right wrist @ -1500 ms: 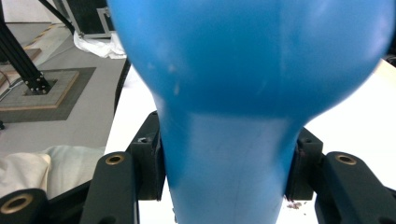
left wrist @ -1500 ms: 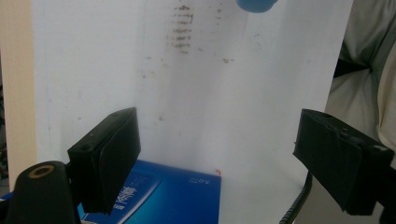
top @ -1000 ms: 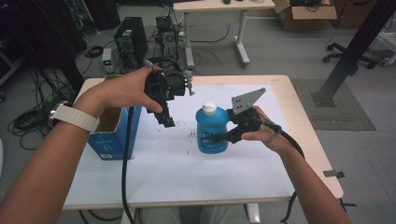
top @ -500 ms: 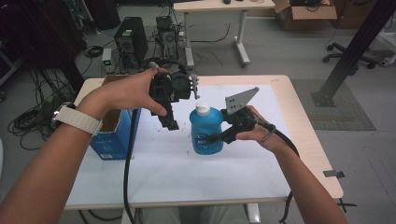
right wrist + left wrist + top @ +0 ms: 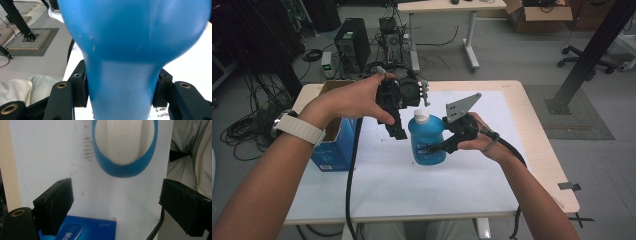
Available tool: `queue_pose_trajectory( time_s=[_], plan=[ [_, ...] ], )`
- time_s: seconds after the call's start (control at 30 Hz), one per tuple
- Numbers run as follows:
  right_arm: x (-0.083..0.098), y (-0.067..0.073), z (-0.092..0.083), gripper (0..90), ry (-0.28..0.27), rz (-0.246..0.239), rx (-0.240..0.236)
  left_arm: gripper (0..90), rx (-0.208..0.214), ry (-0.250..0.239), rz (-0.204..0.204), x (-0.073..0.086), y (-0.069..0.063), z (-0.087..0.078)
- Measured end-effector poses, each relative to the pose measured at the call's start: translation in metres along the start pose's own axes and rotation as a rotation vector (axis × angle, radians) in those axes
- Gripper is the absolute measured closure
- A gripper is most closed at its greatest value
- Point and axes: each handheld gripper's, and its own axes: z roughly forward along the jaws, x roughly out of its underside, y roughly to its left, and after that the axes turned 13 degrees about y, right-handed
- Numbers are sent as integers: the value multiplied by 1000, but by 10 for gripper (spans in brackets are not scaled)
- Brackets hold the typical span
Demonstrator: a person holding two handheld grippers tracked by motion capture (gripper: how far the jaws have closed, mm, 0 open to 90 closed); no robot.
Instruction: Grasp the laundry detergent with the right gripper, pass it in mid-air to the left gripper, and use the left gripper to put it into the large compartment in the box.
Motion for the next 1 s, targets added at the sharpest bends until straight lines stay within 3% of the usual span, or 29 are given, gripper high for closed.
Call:
queue_pose_trajectory(
  time_s=[1.0],
  plan=[
    [-15,-2,10,448,19,-9,-2,127,11,7,26,-19,3,10]
  ],
)
